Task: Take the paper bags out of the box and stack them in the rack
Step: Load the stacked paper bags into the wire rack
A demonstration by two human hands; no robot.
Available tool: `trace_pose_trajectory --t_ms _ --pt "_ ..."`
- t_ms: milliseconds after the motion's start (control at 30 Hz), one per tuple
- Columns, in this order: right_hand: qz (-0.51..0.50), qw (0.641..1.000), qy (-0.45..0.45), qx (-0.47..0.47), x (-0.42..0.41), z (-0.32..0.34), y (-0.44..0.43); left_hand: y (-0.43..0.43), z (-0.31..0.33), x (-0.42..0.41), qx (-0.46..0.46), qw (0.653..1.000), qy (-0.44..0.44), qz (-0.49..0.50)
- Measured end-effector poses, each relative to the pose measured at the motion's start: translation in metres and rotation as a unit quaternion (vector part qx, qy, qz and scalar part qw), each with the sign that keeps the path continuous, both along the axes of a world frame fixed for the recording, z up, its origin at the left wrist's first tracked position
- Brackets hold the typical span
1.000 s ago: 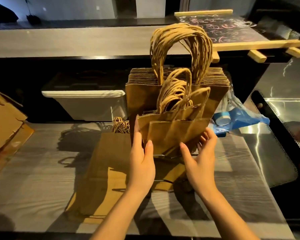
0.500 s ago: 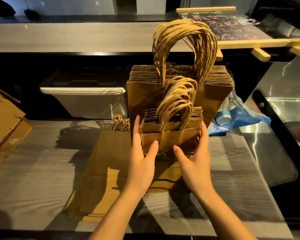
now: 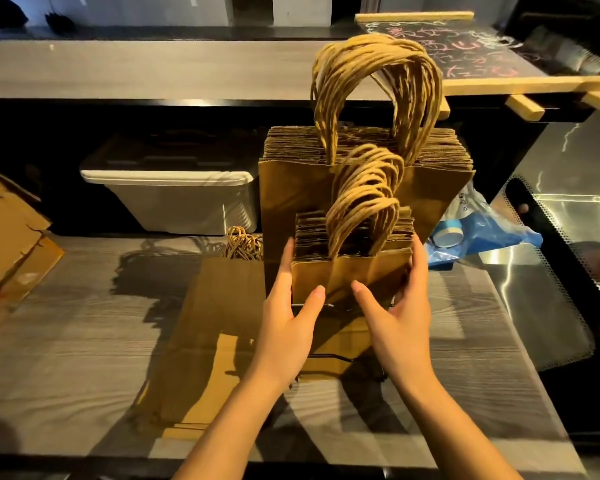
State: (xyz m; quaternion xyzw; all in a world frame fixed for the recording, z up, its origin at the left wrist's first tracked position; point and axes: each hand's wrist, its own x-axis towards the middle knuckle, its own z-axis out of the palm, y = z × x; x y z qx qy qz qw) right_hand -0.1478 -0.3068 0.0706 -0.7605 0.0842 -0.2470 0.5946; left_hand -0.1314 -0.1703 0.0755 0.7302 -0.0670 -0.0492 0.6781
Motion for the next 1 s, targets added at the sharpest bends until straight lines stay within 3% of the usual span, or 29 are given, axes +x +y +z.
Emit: trace_pose_trajectory --t_ms 100,200,267,333,467,567,700,800,1000 --pt "-0.039 0.998 -0.032 -0.037 -0.007 -0.001 0.010 0.001 -0.005 -0.006 0.037 0.999 0.000 0.001" --pt "-0.059 0.981 -0.147 -0.110 -0.017 0.004 0.018 0.011 -0.007 -0.010 0.055 0.998 0.012 0.014" --pt "-0.018 0.969 -0.203 -0.136 -0.021 0.007 0.025 0.025 -0.012 -0.012 0.071 0.996 0.021 0.044" --pt "0.044 0.970 -0.201 -0.133 -0.025 0.009 0.035 0.038 -0.016 -0.014 0.089 0.993 0.034 0.074" --pt "0.194 0.981 -0.026 0.011 -0.039 0.008 0.072 0.074 -0.037 -0.017 0.106 0.978 0.102 0.149" --pt "0.321 0.936 0.142 0.040 -0.047 -0.012 0.096 0.098 -0.059 -0.022 0.157 0.957 0.154 0.188" --pt "0.376 0.876 0.302 0.000 -0.054 -0.044 0.113 0.117 -0.074 -0.032 0.263 0.915 0.211 0.219" --pt "0.361 0.859 0.363 0.030 -0.053 -0.056 0.114 0.128 -0.079 -0.035 0.296 0.899 0.245 0.210" --pt "0.357 0.811 0.416 0.207 -0.047 -0.061 0.107 0.125 -0.077 -0.038 0.359 0.893 0.236 0.136"
